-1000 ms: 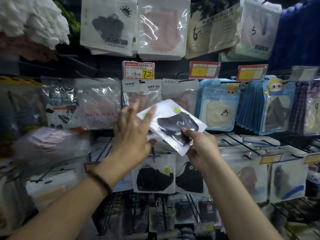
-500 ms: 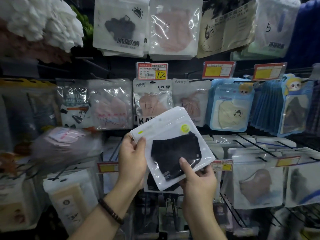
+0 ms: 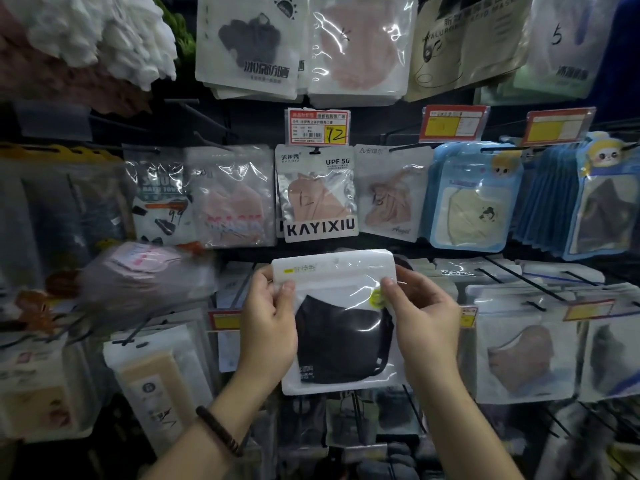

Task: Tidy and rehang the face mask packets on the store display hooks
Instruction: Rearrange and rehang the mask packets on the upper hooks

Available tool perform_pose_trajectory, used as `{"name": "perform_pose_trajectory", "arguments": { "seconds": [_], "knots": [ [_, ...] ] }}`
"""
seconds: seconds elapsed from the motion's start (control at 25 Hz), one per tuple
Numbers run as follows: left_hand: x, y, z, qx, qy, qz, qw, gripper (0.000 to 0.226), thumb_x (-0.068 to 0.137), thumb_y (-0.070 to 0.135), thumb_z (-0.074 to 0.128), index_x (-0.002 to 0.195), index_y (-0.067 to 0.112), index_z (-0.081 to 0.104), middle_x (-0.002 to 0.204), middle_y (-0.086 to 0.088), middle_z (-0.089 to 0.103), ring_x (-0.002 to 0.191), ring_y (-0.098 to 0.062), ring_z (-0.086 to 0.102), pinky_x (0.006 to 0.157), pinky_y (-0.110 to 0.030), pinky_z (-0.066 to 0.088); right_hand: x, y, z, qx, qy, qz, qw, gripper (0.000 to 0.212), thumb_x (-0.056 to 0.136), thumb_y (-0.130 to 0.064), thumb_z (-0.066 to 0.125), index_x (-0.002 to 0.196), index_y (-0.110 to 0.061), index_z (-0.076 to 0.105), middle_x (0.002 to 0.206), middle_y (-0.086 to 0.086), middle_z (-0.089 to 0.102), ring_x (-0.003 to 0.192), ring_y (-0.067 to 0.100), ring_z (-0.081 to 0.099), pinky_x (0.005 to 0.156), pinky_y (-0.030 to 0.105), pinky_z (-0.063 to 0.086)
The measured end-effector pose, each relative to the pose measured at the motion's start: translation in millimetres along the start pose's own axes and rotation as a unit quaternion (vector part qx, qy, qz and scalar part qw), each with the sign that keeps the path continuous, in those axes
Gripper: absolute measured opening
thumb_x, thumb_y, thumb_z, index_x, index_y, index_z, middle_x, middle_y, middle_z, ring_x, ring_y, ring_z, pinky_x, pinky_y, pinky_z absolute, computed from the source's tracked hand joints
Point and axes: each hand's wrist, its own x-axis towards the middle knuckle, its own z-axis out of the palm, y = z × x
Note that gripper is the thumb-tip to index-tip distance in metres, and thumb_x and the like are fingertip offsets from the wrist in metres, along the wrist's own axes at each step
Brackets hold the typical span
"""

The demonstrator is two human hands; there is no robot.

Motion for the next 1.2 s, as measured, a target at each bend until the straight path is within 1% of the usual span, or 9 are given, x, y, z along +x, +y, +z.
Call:
{"name": "perform_pose_trajectory", "arguments": {
  "seconds": [0.12, 0.32, 0.44, 0.6, 0.64, 0.72, 0.8, 0.92, 1.2],
  "knots": [
    [-16, -5, 5, -0.012, 0.009, -0.006, 1.0, 0.016, 0.111, 0.012, 0.052, 0.12, 0.021, 0.062, 0.106, 0.004, 0.079, 0.106, -0.014, 0.075, 0.096, -0.036, 0.059, -8, 16, -3, 0.017, 0.038, 0.004, 0.999, 0.013, 0.094, -0.008, 0.082, 0.098, -0.02, 0.083, 0.088, 0.005, 0.083, 0.081, 0.017, 0.078, 0.077, 0.034, 0.06],
    [-35, -12, 2, -0.04, 0.034, -0.025, 0.998, 0.016, 0.111, 0.011, 0.053, 0.114, 0.013, 0.069, 0.101, 0.006, 0.077, 0.098, -0.008, 0.073, 0.085, -0.019, 0.055, -24, 28, -11, 0.037, 0.051, 0.023, 0.998, 0.015, 0.093, -0.004, 0.082, 0.096, -0.018, 0.083, 0.088, 0.007, 0.084, 0.082, 0.017, 0.078, 0.077, 0.032, 0.062],
    [-60, -25, 2, -0.044, 0.072, -0.046, 0.995, 0.018, 0.111, 0.015, 0.054, 0.112, 0.014, 0.072, 0.097, 0.009, 0.078, 0.092, -0.001, 0.072, 0.081, -0.012, 0.052, -37, 39, -20, 0.029, 0.054, 0.028, 0.998, 0.01, 0.092, -0.002, 0.082, 0.098, -0.01, 0.083, 0.089, 0.008, 0.084, 0.084, 0.019, 0.079, 0.08, 0.034, 0.065],
    [-77, -54, 2, -0.038, 0.085, -0.096, 0.991, 0.015, 0.107, 0.023, 0.061, 0.105, 0.018, 0.075, 0.088, 0.009, 0.078, 0.084, -0.006, 0.071, 0.075, -0.015, 0.053, -54, 61, -34, -0.008, 0.063, 0.037, 0.997, 0.009, 0.092, 0.0, 0.081, 0.09, -0.008, 0.082, 0.084, -0.001, 0.084, 0.077, 0.009, 0.076, 0.071, 0.02, 0.062],
    [-76, -61, 0, -0.029, 0.084, -0.103, 0.991, 0.017, 0.105, 0.029, 0.062, 0.105, 0.018, 0.075, 0.086, 0.009, 0.077, 0.083, -0.01, 0.07, 0.075, -0.021, 0.054, -55, 65, -36, -0.016, 0.064, 0.045, 0.997, 0.01, 0.092, 0.001, 0.081, 0.088, -0.008, 0.082, 0.083, -0.003, 0.083, 0.075, 0.007, 0.075, 0.068, 0.017, 0.061],
    [-71, -71, -1, -0.008, 0.073, -0.109, 0.991, 0.02, 0.102, 0.041, 0.063, 0.106, 0.026, 0.076, 0.088, 0.007, 0.076, 0.082, -0.017, 0.069, 0.077, -0.044, 0.06, -53, 71, -36, -0.04, 0.06, 0.059, 0.996, 0.01, 0.092, -0.002, 0.083, 0.086, -0.01, 0.083, 0.082, -0.005, 0.083, 0.073, 0.004, 0.075, 0.065, 0.015, 0.058],
    [-64, -77, -2, 0.024, 0.06, -0.103, 0.993, 0.018, 0.104, 0.044, 0.063, 0.11, 0.034, 0.076, 0.102, 0.004, 0.076, 0.093, -0.019, 0.072, 0.089, -0.056, 0.062, -45, 74, -34, -0.056, 0.072, 0.062, 0.994, 0.011, 0.092, -0.005, 0.084, 0.086, -0.015, 0.083, 0.081, -0.006, 0.083, 0.075, 0.005, 0.076, 0.066, 0.015, 0.057],
    [-53, -81, 1, 0.057, 0.052, -0.093, 0.993, 0.023, 0.103, 0.041, 0.063, 0.119, 0.029, 0.076, 0.115, 0.007, 0.075, 0.112, -0.013, 0.07, 0.101, -0.05, 0.059, -36, 74, -30, -0.075, 0.086, 0.052, 0.992, 0.008, 0.092, -0.013, 0.085, 0.089, -0.02, 0.084, 0.083, -0.007, 0.083, 0.081, 0.009, 0.078, 0.074, 0.024, 0.059],
    [-34, -85, 3, 0.023, 0.032, -0.067, 0.997, 0.037, 0.104, 0.027, 0.07, 0.141, 0.025, 0.07, 0.134, 0.013, 0.073, 0.127, -0.004, 0.067, 0.109, -0.035, 0.055, -22, 72, -27, -0.09, 0.109, 0.048, 0.989, 0.007, 0.092, -0.013, 0.085, 0.095, -0.02, 0.084, 0.089, -0.01, 0.083, 0.088, 0.008, 0.08, 0.087, 0.031, 0.062]
  ]
}}
